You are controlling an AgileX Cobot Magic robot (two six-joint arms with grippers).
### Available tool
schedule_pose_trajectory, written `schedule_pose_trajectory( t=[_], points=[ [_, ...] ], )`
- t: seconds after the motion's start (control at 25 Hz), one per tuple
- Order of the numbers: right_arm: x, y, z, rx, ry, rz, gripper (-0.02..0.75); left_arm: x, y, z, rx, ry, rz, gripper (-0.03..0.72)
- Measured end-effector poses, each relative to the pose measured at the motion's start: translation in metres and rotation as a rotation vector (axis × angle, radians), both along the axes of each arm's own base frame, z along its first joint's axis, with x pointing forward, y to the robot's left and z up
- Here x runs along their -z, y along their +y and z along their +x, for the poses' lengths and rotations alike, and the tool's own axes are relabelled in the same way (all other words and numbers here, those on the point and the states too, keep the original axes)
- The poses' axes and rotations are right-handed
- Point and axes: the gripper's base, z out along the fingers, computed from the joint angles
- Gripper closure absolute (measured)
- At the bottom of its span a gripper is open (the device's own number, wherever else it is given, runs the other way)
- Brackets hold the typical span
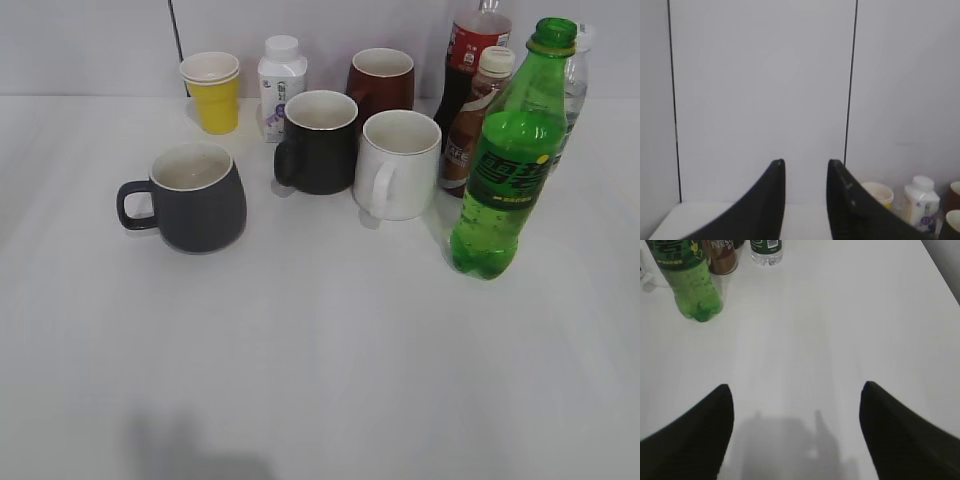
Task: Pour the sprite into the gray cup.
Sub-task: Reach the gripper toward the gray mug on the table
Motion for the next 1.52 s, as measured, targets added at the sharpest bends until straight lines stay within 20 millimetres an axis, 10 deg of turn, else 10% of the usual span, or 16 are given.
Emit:
schedule_pose_trajectory(
  t=[0.4, 0.72, 1.0, 1.52],
  points=[
    [0.0, 0.0, 0.0, 0.0, 0.0, 0.0, 0.15, 0.026, -0.006, 0.103, 0.014, 0.095, 0.021, 0.46],
    [0.0, 0.0, 0.0, -0.002, 0.0, 0.002, 0.15, 0.094, -0.014, 0.173, 0.054, 0.261, 0.049, 0.459],
    [0.0, 0.001, 0.0, -0.005, 0.001, 0.007, 0.15, 0.163, -0.045, 0.156, 0.204, 0.405, 0.073, 0.458],
    [0.0, 0.001, 0.0, -0.006, 0.001, 0.009, 0.15, 0.213, -0.07, 0.159, 0.359, 0.388, 0.162, 0.409]
  ],
)
